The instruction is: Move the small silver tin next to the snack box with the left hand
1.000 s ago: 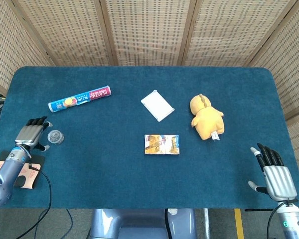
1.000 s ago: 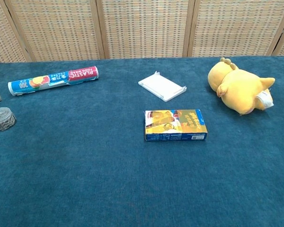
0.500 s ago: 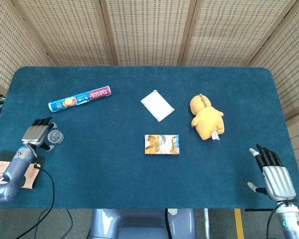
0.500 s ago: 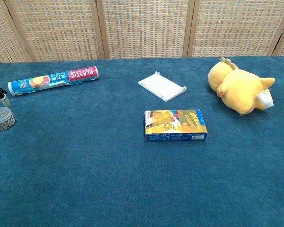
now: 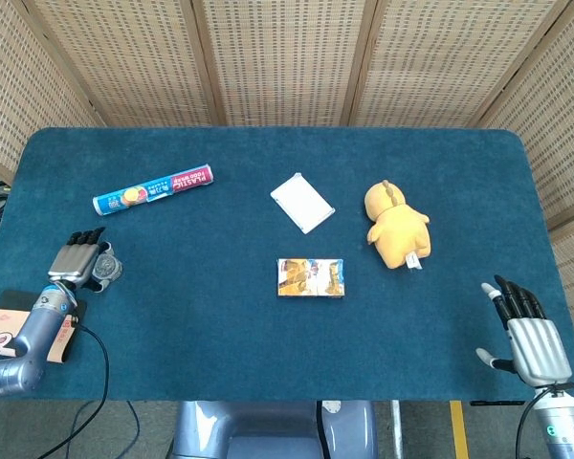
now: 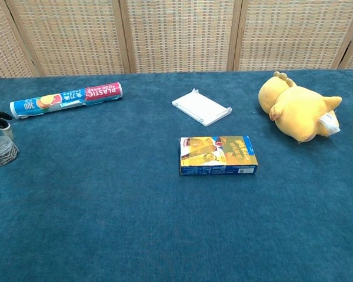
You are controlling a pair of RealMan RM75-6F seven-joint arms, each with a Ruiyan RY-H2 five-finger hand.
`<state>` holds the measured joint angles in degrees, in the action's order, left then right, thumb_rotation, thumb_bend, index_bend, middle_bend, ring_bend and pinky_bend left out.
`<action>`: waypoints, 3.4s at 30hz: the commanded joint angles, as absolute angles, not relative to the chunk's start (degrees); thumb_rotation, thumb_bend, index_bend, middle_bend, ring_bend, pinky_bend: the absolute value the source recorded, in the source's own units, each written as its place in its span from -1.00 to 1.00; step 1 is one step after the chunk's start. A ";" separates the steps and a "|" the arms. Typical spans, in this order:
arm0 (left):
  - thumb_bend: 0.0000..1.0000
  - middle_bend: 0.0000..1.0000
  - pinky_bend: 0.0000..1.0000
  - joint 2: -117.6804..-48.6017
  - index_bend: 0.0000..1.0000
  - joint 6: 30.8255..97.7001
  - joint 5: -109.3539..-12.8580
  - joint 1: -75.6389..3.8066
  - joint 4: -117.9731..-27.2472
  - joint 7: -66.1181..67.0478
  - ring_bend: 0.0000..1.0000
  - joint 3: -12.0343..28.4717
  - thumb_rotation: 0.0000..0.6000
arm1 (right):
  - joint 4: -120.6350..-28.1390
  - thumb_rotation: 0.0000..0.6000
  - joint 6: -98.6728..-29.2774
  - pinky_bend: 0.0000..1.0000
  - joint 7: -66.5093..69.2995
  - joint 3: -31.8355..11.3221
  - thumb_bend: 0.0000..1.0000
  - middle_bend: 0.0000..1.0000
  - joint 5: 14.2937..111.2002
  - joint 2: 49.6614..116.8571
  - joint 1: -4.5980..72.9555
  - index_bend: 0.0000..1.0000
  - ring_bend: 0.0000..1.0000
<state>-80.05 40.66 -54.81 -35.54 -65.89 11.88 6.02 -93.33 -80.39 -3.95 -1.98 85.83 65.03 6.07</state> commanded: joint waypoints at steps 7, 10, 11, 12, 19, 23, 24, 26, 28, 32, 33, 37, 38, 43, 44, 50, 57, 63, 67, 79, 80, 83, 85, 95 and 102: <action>-0.18 -1.00 -0.98 -74.75 0.05 43.86 -56.39 -36.86 -75.52 12.70 -1.00 8.32 1.00 | -93.33 1.00 -80.15 -0.85 -3.57 -2.08 -1.00 -1.00 85.54 64.85 6.20 -0.81 -1.00; -0.18 -1.00 -0.98 -74.02 0.05 44.67 -56.43 -38.98 -80.87 16.09 -1.00 9.12 1.00 | -93.30 1.00 -80.10 -0.85 -2.42 -2.21 -1.00 -1.00 85.25 64.44 6.16 -0.81 -1.00; -0.18 -1.00 -0.98 -73.97 0.05 44.85 -55.53 -39.62 -82.25 17.55 -1.00 9.26 1.00 | -93.24 1.00 -80.02 -0.85 -2.06 -2.25 -1.00 -1.00 85.16 64.29 6.18 -0.81 -1.00; -0.18 -1.00 -0.98 -74.02 0.05 44.99 -54.91 -40.06 -83.10 18.52 -1.00 9.34 1.00 | -93.18 1.00 -79.98 -0.85 -1.85 -2.30 -1.00 -1.00 85.10 64.22 6.20 -0.81 -1.00; -0.18 -1.00 -0.98 -76.99 0.05 46.89 -48.90 -45.68 -90.35 28.24 -1.00 9.87 1.00 | -92.62 1.00 -79.26 -0.85 1.18 -2.72 -1.00 -1.00 84.24 63.35 6.41 -0.81 -1.00; -0.18 -1.00 -0.98 -80.33 0.05 48.56 -45.73 -49.05 -92.11 33.57 -1.00 9.54 1.00 | -92.38 1.00 -79.00 -0.85 2.33 -2.88 -1.00 -1.00 83.87 63.05 6.47 -0.81 -1.00; -0.18 -1.00 -0.98 -81.45 0.05 49.11 -44.90 -49.95 -92.28 34.89 -1.00 9.43 1.00 | -92.36 1.00 -79.04 -0.85 2.68 -2.88 -1.00 -1.00 83.89 62.92 6.43 -0.81 -1.00; -0.18 -1.00 -0.98 -83.00 0.04 49.69 -43.68 -51.26 -92.31 36.71 -1.00 9.21 1.00 | -92.34 1.00 -79.15 -0.85 3.32 -2.86 -1.00 -1.00 84.03 62.69 6.37 -0.81 -1.00; -0.18 -1.00 -0.98 -84.30 0.04 50.09 -42.16 -52.59 -92.16 38.64 -1.00 8.91 1.00 | -92.31 1.00 -79.25 -0.85 3.95 -2.90 -1.00 -1.00 84.08 62.47 6.32 -0.81 -1.00; -0.18 -1.00 -0.98 -86.78 0.04 50.87 -38.76 -55.02 -91.37 41.38 -1.00 8.81 1.00 | -92.08 1.00 -79.05 -0.85 4.93 -2.97 -1.00 -1.00 83.86 62.26 6.34 -0.81 -1.00; -0.18 -1.00 -0.98 -87.06 0.04 50.91 -38.24 -55.36 -91.24 41.68 -1.00 8.82 1.00 | -92.06 1.00 -78.96 -0.85 5.03 -2.98 -1.00 -1.00 83.82 62.25 6.37 -0.81 -1.00; -0.18 -1.00 -0.98 -88.46 0.04 51.41 -35.78 -57.32 -90.55 43.47 -1.00 8.86 1.00 | -91.99 1.00 -78.51 -0.85 5.56 -2.97 -1.00 -1.00 83.71 62.13 6.54 -0.81 -1.00; -0.18 -1.00 -0.98 -88.74 0.04 51.49 -35.19 -57.76 -90.43 43.79 -1.00 8.91 1.00 | -92.01 1.00 -78.43 -0.85 5.68 -2.99 -1.00 -1.00 83.68 62.05 6.58 -0.81 -1.00; -0.18 -1.00 -0.98 -90.09 0.02 51.47 -32.88 -59.70 -89.65 45.02 -1.00 8.98 1.00 | -91.94 1.00 -78.13 -0.85 6.69 -2.80 -1.00 -1.00 83.92 61.80 6.64 -0.81 -1.00; -0.18 -1.00 -0.98 -90.36 0.02 51.42 -32.51 -59.99 -89.42 45.16 -1.00 8.99 1.00 | -91.89 1.00 -78.11 -0.85 6.84 -2.82 -1.00 -1.00 83.89 61.77 6.65 -0.81 -1.00; -0.18 -1.00 -0.98 -92.86 0.00 51.13 -30.06 -62.25 -87.01 46.30 -1.00 8.71 1.00 | -91.61 1.00 -77.72 -0.85 7.84 -2.68 -1.00 -1.00 84.13 61.60 6.83 -0.81 -1.00; -0.18 -1.00 -0.98 -95.11 0.00 50.97 -28.00 -64.34 -85.03 46.89 -1.00 8.60 1.00 | -91.34 1.00 -77.17 -0.85 8.79 -2.71 -1.00 -1.00 83.85 61.46 7.03 -0.81 -1.00; -0.20 -1.00 -1.00 -95.97 -0.26 51.10 -26.84 -65.30 -84.35 48.08 -1.00 7.32 1.00 | -91.12 1.00 -77.01 -0.85 9.52 -2.76 -1.00 -1.00 83.74 61.33 7.10 -0.81 -1.00; -0.23 -1.00 -1.00 -96.05 -0.77 51.68 -25.99 -65.56 -84.25 48.65 -1.00 6.64 1.00 | -91.14 1.00 -77.28 -0.85 9.83 -2.72 -1.00 -1.00 84.02 61.23 7.03 -0.81 -1.00; -0.24 -1.00 -1.00 -95.42 -1.00 55.05 -34.87 -62.43 -83.40 42.91 -1.00 6.26 1.00 | -91.54 1.00 -77.46 -0.85 8.03 -2.32 -1.00 -1.00 84.47 61.68 7.00 -0.81 -1.00; -0.24 -1.00 -1.00 -95.11 -1.00 54.96 -35.29 -62.19 -83.68 42.33 -1.00 6.40 1.00 | -91.57 1.00 -77.47 -0.85 7.92 -2.30 -1.00 -1.00 84.47 61.70 6.99 -0.81 -1.00; -0.24 -1.00 -1.00 -94.05 -1.00 55.25 -36.39 -61.36 -85.14 40.36 -1.00 7.08 1.00 | -91.59 1.00 -77.41 -0.85 7.64 -2.31 -1.00 -1.00 84.34 61.77 7.00 -0.81 -1.00; -0.24 -1.00 -1.00 -92.82 -1.00 55.73 -37.84 -60.35 -87.00 38.30 -1.00 7.49 1.00 | -91.60 1.00 -77.40 -0.85 7.50 -2.31 -1.00 -1.00 84.28 61.83 7.00 -0.81 -1.00; -0.24 -1.00 -1.00 -83.24 -1.00 70.47 -55.35 -45.17 -99.80 22.80 -1.00 2.26 1.00 | -92.04 1.00 -77.84 -0.85 5.63 -2.19 -1.00 -1.00 84.55 62.20 6.94 -0.81 -1.00; -0.24 -1.00 -1.00 -79.13 -1.00 84.97 -65.92 -33.67 -102.54 23.91 -1.00 -5.70 1.00 | -92.26 1.00 -78.33 -0.85 3.87 -2.18 -1.00 -1.00 84.80 62.83 6.90 -0.81 -1.00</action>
